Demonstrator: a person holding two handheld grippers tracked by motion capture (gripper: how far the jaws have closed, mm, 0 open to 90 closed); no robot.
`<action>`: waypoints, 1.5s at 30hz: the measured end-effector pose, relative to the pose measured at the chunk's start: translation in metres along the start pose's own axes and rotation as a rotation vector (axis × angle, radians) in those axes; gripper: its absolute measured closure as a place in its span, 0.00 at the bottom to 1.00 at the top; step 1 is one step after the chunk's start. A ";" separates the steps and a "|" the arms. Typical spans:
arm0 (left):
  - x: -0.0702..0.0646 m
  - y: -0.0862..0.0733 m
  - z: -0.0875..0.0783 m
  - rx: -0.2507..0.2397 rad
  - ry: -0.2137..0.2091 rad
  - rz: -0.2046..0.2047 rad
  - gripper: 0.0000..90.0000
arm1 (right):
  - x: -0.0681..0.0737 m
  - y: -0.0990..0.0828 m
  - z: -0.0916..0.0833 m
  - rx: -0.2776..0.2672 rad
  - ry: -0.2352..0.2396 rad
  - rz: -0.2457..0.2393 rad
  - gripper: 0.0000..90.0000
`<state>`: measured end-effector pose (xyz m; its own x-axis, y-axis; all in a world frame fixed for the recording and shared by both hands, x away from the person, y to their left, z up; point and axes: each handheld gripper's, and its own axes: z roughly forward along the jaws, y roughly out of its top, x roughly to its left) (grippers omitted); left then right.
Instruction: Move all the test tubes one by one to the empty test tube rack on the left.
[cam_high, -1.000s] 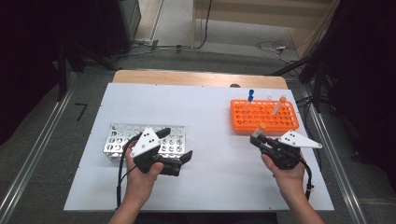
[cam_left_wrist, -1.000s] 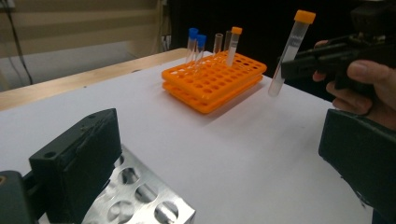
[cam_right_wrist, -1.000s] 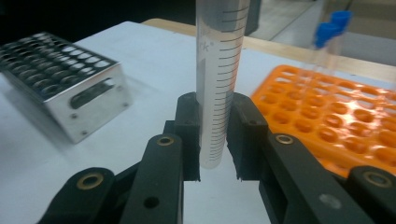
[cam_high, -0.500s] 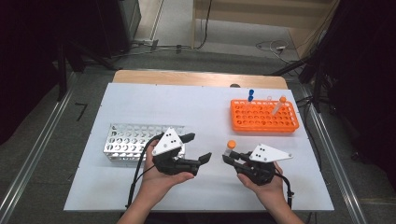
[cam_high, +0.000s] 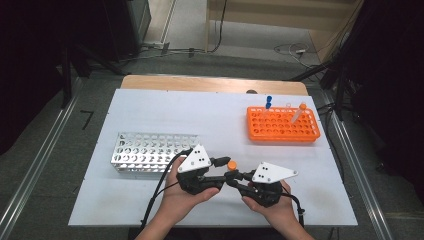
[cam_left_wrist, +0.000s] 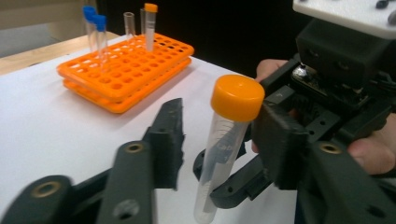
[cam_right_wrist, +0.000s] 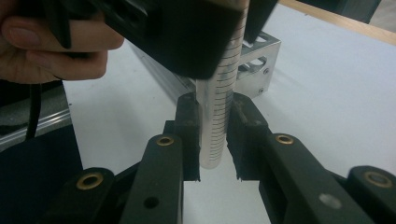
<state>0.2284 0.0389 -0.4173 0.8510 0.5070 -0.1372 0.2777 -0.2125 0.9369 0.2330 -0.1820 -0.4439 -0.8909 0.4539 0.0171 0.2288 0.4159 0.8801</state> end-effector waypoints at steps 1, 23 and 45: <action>-0.001 0.000 0.001 0.005 0.002 0.006 0.67 | 0.000 0.000 0.000 -0.002 0.002 -0.002 0.81; 0.017 0.008 -0.020 -0.037 0.096 -0.017 0.83 | -0.018 -0.007 -0.020 -0.067 -0.023 0.070 0.27; 0.073 0.024 -0.054 -0.106 0.307 -0.077 0.83 | -0.066 -0.052 -0.090 -0.087 -0.134 0.186 0.00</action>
<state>0.2728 0.1159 -0.3874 0.6504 0.7500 -0.1208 0.2744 -0.0836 0.9580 0.2448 -0.3048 -0.4483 -0.7750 0.6196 0.1247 0.3444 0.2486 0.9053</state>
